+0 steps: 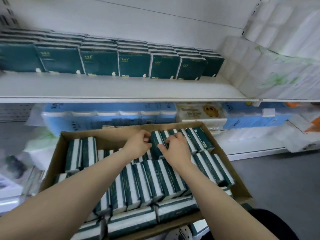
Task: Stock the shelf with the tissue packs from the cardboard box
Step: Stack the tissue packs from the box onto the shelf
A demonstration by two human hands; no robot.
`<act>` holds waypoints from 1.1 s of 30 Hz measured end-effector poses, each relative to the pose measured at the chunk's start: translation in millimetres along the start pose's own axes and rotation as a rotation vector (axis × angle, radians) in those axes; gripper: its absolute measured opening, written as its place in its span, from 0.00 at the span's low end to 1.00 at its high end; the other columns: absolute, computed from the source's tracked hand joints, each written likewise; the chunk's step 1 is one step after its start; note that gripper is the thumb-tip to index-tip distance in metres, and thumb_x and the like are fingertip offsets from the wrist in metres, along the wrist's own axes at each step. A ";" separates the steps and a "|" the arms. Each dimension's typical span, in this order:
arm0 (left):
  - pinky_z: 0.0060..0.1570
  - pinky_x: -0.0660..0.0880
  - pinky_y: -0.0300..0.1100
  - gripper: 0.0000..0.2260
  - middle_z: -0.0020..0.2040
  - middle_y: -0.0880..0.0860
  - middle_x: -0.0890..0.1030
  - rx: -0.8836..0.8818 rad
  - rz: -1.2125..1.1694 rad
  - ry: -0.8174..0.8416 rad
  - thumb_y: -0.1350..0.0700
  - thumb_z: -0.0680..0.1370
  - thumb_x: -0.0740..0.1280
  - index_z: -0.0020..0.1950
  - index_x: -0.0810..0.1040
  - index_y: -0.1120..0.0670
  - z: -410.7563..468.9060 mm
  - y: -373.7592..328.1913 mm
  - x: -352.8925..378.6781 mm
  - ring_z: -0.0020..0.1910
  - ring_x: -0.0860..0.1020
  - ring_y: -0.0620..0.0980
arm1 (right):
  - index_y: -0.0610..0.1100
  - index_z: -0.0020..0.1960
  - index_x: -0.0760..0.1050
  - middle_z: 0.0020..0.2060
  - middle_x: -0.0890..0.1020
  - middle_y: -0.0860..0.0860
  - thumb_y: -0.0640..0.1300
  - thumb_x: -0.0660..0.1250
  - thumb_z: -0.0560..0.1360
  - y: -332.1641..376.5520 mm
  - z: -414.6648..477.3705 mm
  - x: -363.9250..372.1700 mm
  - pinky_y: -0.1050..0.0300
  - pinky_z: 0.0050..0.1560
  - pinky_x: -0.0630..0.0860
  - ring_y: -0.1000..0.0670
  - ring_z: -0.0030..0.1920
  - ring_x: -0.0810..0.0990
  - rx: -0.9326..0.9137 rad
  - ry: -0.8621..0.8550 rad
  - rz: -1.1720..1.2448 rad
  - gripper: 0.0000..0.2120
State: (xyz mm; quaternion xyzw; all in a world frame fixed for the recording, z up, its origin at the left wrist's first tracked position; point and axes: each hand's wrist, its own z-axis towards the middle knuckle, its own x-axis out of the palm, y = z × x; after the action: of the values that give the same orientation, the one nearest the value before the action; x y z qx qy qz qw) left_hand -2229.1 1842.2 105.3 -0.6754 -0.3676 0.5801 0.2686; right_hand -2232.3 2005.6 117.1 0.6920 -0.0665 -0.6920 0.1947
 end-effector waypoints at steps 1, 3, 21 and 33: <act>0.58 0.75 0.44 0.17 0.55 0.54 0.79 -0.029 -0.020 0.028 0.59 0.76 0.70 0.64 0.72 0.57 -1.5 1.9 2.1 0.55 0.78 0.52 | 0.42 0.58 0.77 0.60 0.71 0.46 0.58 0.66 0.77 0.9 -1.7 2.0 0.51 0.60 0.70 0.44 0.63 0.69 0.010 0.015 -0.020 0.20; 0.59 0.74 0.44 0.19 0.57 0.56 0.78 -0.057 -0.060 0.065 0.60 0.77 0.69 0.67 0.70 0.58 -3.4 2.8 5.0 0.56 0.77 0.53 | 0.42 0.57 0.77 0.61 0.71 0.45 0.61 0.67 0.76 2.7 -2.7 4.1 0.50 0.60 0.70 0.43 0.63 0.68 0.025 0.035 -0.042 0.23; 0.63 0.68 0.41 0.32 0.71 0.51 0.70 0.073 -0.133 -0.072 0.60 0.76 0.70 0.77 0.59 0.51 -21.6 -8.4 -36.1 0.69 0.70 0.51 | 0.45 0.59 0.79 0.51 0.83 0.50 0.44 0.69 0.73 18.8 13.8 -32.3 0.57 0.44 0.77 0.49 0.49 0.81 0.266 0.136 0.618 0.15; 0.59 0.76 0.49 0.19 0.60 0.50 0.78 0.160 -0.356 -0.162 0.58 0.78 0.68 0.67 0.69 0.51 -1.6 -64.9 -49.1 0.58 0.77 0.50 | 0.46 0.63 0.72 0.55 0.80 0.51 0.48 0.72 0.76 -5.8 31.0 -72.6 0.53 0.57 0.78 0.53 0.54 0.80 0.200 -0.131 0.885 0.18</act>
State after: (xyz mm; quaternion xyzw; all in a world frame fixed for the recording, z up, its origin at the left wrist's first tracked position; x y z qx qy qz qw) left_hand -2242.3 1840.6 185.6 -0.5277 -0.4541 0.6032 0.3892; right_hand -2266.2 2031.6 183.7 0.5672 -0.4345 -0.5745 0.3992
